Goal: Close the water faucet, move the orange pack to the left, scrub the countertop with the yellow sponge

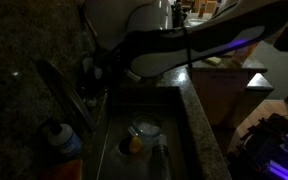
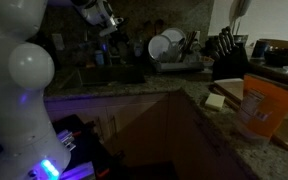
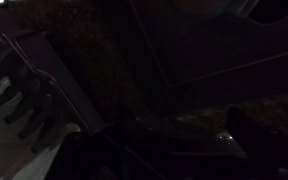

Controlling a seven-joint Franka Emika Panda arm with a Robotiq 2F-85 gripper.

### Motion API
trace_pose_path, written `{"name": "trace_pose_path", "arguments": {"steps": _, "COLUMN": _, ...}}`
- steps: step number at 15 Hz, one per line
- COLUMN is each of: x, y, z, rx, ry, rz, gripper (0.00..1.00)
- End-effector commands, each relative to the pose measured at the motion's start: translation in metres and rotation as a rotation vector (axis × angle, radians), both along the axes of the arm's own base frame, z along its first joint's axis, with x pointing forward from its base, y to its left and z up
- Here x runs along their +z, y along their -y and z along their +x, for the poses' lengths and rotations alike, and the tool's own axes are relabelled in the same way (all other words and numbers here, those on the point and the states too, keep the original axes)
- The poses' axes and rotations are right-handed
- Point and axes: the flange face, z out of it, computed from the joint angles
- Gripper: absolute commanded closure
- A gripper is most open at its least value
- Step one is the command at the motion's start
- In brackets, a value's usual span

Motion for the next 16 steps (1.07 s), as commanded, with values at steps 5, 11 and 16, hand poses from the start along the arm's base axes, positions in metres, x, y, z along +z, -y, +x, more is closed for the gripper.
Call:
{"name": "trace_pose_path", "arguments": {"steps": 5, "x": 0.034, "y": 0.118, "z": 0.005, "rx": -0.371, "ry": 0.177, "rz": -0.161, "gripper": 0.00}}
{"name": "trace_pose_path", "arguments": {"steps": 11, "x": 0.069, "y": 0.204, "z": -0.058, "rx": -0.735, "ry": 0.188, "rz": -0.303, "gripper": 0.00}}
{"name": "trace_pose_path", "arguments": {"steps": 16, "x": 0.072, "y": 0.178, "z": -0.031, "rx": -0.674, "ry": 0.177, "rz": -0.259, "gripper": 0.00}}
